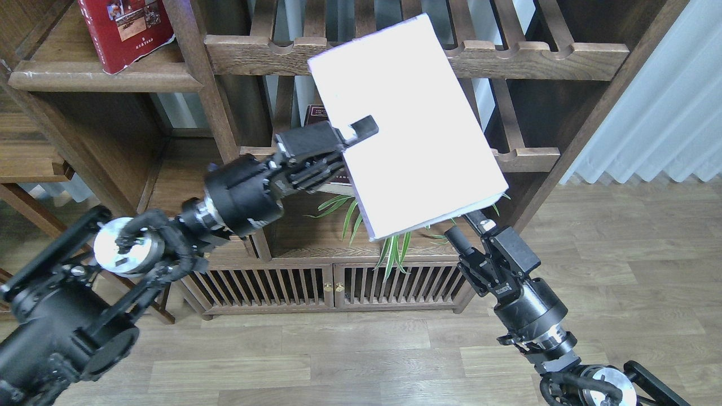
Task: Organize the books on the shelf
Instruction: 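Hand the white book from the right gripper to the left gripper, then lift the white book with the left gripper toward the upper shelf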
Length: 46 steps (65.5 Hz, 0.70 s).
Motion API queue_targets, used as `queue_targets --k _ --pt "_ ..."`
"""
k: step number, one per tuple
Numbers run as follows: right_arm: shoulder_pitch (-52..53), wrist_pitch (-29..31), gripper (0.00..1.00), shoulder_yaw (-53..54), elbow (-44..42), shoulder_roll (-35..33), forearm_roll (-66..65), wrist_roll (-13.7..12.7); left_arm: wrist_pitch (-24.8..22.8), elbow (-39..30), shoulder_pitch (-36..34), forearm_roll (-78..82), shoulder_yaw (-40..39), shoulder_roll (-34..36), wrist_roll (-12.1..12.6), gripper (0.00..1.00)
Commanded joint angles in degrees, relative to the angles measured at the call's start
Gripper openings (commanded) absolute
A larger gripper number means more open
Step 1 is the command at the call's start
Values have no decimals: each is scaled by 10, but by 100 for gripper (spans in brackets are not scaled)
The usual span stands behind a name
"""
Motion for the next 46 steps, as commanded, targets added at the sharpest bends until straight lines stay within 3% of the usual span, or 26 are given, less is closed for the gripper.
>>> queue_targets --k 1,19,25,32,46 --pt "0 0 82 4 -2 1 -1 0 -4 -29 29 -1 -24 31 0 6" --pt "0 0 82 -3 -21 7 0 -1 -143 -39 41 0 -45 125 0 6" --pt "-1 0 85 -6 -22 15 -1 -1 -160 -39 41 0 -53 150 0 6" --pt "0 0 96 -7 -24 27 -4 -1 -160 -39 41 0 -70 180 0 6" --pt "3 0 96 -7 -34 25 -4 -4 -160 -39 42 0 -104 279 0 6"
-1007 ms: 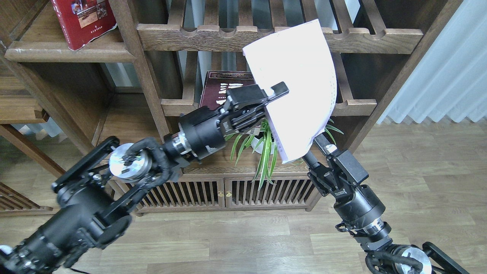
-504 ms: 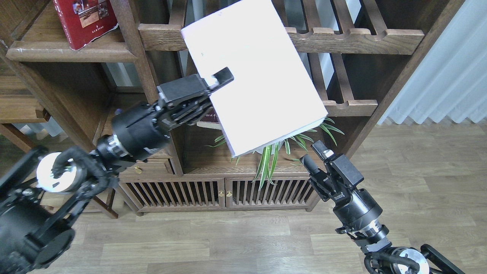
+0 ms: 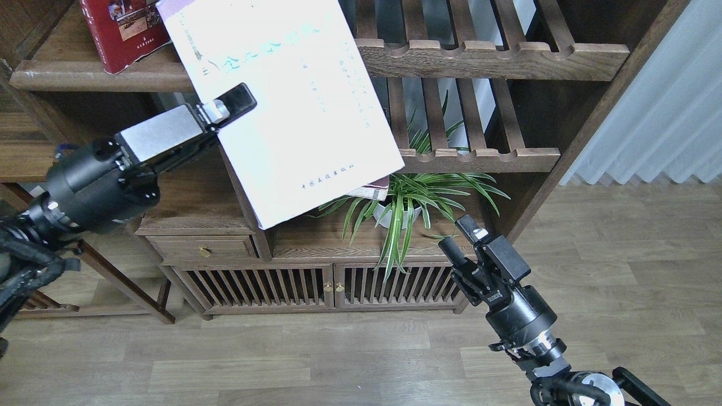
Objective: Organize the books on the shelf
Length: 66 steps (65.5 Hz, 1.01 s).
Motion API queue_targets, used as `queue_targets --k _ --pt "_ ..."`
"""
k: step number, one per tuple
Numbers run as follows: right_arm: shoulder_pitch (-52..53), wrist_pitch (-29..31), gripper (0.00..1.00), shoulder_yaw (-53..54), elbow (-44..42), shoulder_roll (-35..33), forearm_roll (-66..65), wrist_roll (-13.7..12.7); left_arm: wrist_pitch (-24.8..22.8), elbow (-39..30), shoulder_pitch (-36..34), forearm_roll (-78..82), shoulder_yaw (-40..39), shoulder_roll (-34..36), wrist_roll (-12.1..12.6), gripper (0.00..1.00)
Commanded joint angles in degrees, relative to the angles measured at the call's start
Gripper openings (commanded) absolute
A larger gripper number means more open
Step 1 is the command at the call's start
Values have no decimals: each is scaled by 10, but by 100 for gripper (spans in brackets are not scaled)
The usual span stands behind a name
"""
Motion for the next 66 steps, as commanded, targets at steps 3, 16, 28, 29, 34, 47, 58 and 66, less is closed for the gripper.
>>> queue_targets --k 3,16,28,29,34,47,58,66 --pt "2 0 96 0 -10 1 -1 0 0 0 0 -1 -20 57 0 6" --pt "20 0 96 2 -42 3 -1 1 0 0 0 -1 -52 140 0 7" --pt "25 0 96 2 -53 7 -1 1 0 0 0 0 -83 197 0 8" --pt "25 0 96 2 -53 8 -1 1 0 0 0 0 -85 200 0 8" --pt "27 0 96 2 -55 10 -1 -2 0 0 0 0 -99 220 0 8" --pt "27 0 95 5 -56 11 -1 -1 0 15 0 1 -164 272 0 8" --pt "27 0 97 14 -66 8 3 2 0 24 0 31 -198 292 0 8" --pt "27 0 97 14 -66 8 4 2 0 35 0 68 -226 293 0 9"
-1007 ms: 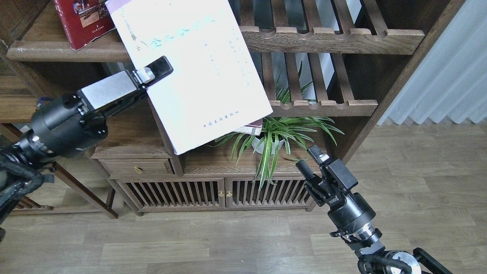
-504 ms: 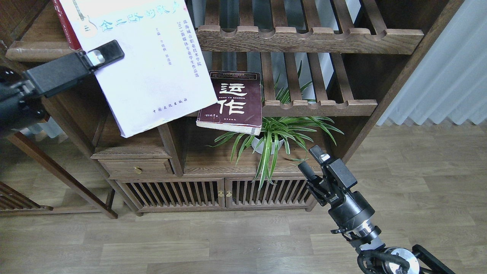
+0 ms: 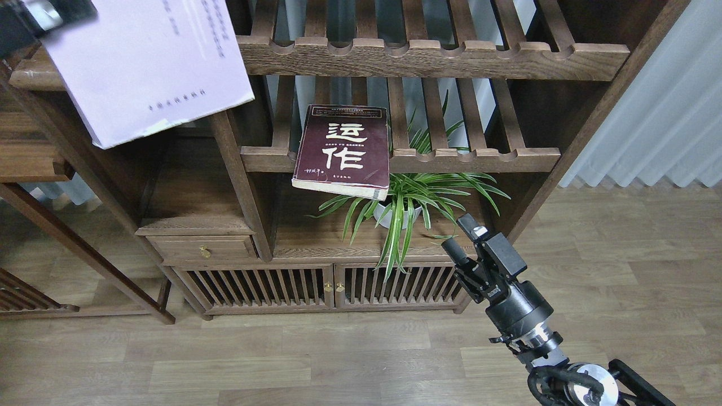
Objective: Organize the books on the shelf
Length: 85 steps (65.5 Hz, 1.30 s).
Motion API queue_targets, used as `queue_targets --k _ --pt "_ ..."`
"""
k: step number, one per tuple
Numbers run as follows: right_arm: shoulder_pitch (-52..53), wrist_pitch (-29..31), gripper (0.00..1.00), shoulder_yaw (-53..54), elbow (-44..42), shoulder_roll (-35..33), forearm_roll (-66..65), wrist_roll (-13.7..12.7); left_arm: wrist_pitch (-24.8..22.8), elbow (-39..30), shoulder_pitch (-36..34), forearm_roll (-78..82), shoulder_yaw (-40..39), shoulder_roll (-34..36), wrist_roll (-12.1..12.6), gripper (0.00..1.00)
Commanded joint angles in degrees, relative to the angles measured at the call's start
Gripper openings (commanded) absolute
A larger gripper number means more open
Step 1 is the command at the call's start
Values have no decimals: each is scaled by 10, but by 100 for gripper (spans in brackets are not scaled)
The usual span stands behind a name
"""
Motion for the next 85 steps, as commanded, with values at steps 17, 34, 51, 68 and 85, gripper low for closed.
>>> queue_targets --k 17,34,51,68,85 --pt "1 0 97 1 -2 -1 1 0 0 51 1 37 -58 30 0 9" --pt "5 0 97 1 -2 -4 1 -1 0 109 3 19 -50 61 0 14" --pt "10 0 96 1 -2 -5 0 -1 0 151 4 -16 22 96 0 14" --pt "23 0 96 1 -2 -2 0 -1 0 239 4 -18 37 126 0 13" --pt "32 0 96 -1 -1 0 0 -2 0 287 3 -1 44 121 0 10"
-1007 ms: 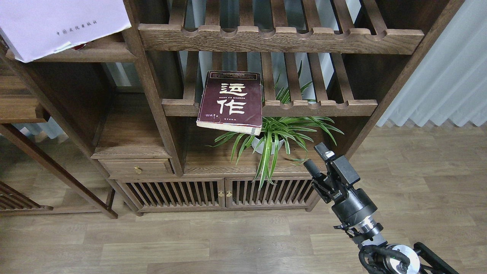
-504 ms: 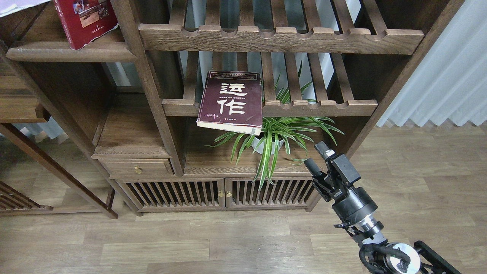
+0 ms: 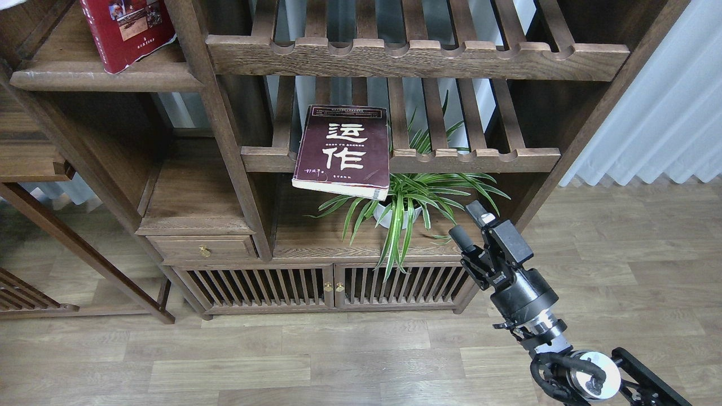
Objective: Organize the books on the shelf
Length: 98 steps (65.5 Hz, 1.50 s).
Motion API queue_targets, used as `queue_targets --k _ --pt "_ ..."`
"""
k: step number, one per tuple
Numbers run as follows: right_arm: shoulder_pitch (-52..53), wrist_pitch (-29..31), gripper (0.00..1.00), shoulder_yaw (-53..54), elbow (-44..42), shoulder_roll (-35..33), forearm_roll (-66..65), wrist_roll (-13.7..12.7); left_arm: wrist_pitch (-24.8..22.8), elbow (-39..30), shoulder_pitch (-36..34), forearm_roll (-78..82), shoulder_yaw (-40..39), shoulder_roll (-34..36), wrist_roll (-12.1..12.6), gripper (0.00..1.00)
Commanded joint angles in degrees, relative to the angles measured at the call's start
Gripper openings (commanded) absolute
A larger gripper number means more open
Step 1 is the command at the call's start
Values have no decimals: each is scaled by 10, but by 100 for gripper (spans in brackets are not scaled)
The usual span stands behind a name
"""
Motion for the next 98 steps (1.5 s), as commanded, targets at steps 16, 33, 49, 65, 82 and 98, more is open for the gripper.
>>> queue_targets --k 16,33,49,65,82,98 --pt "6 0 96 0 1 -3 0 -3 0 54 -62 39 39 -10 0 10" --pt "13 0 96 1 2 -5 0 -3 0 76 -271 68 227 -47 0 10" --pt "2 0 97 2 2 -6 2 -3 0 130 -468 91 419 -62 0 10" --pt "2 0 97 2 2 -5 2 -1 0 175 -519 164 442 -126 0 10" --pt "2 0 97 2 2 -4 3 0 0 184 -565 204 449 -190 0 10" --pt "2 0 97 2 2 -4 8 0 0 249 -636 258 501 -237 0 12"
